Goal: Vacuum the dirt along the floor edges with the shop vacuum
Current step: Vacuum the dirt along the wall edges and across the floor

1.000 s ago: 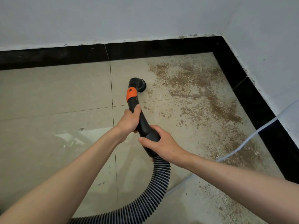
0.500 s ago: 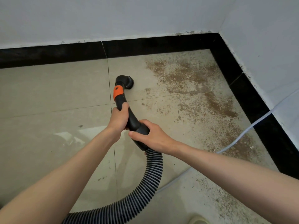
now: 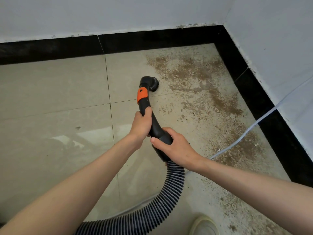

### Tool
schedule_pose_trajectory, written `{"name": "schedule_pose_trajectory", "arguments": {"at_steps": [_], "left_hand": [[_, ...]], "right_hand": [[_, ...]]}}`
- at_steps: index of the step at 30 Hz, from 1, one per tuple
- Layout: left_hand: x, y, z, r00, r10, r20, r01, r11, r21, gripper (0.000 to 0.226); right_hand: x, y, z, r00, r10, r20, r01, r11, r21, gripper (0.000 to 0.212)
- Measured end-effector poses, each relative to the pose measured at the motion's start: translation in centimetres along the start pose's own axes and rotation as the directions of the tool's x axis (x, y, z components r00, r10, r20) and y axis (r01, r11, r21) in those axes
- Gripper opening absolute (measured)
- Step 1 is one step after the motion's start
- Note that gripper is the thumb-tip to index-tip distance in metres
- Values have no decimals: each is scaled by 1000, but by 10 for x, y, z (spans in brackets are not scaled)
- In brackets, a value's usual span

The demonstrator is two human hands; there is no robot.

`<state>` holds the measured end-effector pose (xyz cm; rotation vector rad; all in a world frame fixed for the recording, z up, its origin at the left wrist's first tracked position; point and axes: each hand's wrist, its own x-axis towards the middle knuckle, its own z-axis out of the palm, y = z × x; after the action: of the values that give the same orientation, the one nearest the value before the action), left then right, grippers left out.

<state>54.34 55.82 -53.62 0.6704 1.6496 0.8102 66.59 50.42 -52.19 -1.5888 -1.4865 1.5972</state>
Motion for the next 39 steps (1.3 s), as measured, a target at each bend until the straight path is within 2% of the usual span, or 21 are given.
{"name": "schedule_pose_trajectory", "arguments": {"at_steps": [3, 8, 11, 15, 20, 23, 26, 30, 34, 39], "left_hand": [[7, 4, -5, 1000, 1, 23, -1, 999, 37, 41], [13, 4, -30, 996, -12, -88, 14, 1000, 28, 42], [17, 0, -48, 992, -68, -103, 73, 996, 50, 47], [19, -7, -57, 990, -74, -123, 92, 984, 153, 53], [12, -18, -40, 998, -54, -31, 60, 971, 230, 54], [13, -15, -31, 991, -68, 119, 34, 963, 268, 54], [17, -8, -25, 985, -56, 165, 5, 957, 290, 54], [23, 1, -35, 996, -35, 77, 16, 972, 234, 53], [13, -6, -51, 996, -72, -61, 81, 984, 161, 54], [-21, -23, -47, 993, -60, -102, 86, 959, 271, 34]], "right_hand": [[4, -3, 0, 1000, -6, 7, 6, 1000, 5, 32], [10, -14, 9, 992, -11, 124, 15, 999, -31, 32], [4, -10, 20, 983, 0, 185, 12, 998, -63, 34], [-12, 2, 29, 967, 13, 253, 15, 994, -108, 32], [-23, 10, 22, 957, 93, 276, -39, 980, -194, 33], [-29, 14, 25, 963, 133, 235, -92, 980, -179, 33], [-26, 11, 22, 966, 129, 224, -101, 986, -134, 30], [-13, -4, 14, 955, 90, 281, -64, 993, -99, 26], [-9, -10, 16, 913, 101, 396, -52, 990, -132, 17], [-22, -1, 23, 821, 213, 529, -111, 969, -219, 16]]}}
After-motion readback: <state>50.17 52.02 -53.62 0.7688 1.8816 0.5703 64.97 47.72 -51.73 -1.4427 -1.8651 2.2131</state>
